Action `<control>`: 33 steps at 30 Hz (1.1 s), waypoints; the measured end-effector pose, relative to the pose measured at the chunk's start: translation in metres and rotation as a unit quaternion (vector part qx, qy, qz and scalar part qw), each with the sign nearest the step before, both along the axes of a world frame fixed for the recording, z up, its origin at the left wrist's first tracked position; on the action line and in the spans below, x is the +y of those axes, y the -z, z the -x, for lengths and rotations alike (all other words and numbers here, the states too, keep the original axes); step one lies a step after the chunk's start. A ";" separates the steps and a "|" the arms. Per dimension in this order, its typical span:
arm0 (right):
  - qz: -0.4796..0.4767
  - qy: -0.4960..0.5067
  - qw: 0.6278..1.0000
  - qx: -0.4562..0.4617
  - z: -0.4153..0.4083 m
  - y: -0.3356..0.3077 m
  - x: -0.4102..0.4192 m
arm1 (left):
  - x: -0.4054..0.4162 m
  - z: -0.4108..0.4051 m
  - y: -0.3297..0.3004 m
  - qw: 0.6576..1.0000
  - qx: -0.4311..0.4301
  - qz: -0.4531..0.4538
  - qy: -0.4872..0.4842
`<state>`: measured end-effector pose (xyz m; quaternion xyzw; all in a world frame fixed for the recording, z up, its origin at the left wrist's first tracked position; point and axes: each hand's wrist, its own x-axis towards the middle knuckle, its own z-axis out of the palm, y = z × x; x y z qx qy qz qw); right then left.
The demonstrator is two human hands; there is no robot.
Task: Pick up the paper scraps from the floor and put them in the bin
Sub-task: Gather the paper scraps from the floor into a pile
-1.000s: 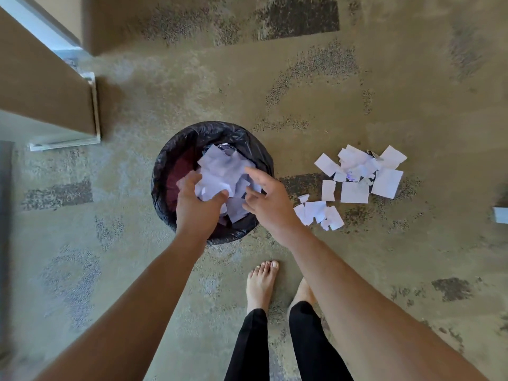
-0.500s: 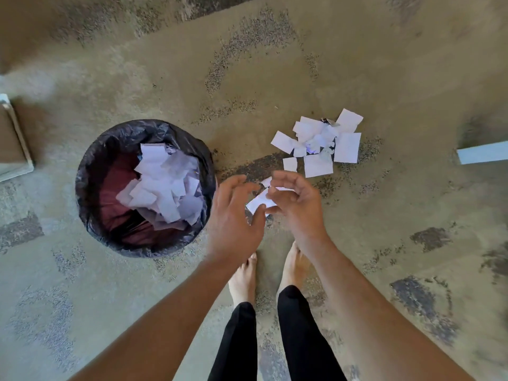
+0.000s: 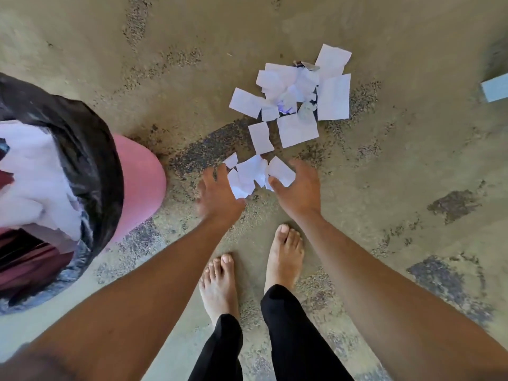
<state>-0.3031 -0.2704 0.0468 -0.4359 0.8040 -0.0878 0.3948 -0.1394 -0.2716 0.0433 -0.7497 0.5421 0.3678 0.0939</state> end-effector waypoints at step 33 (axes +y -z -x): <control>0.091 -0.156 0.983 0.046 -0.035 0.062 -0.024 | -0.040 -0.011 0.059 0.976 0.154 0.129 0.080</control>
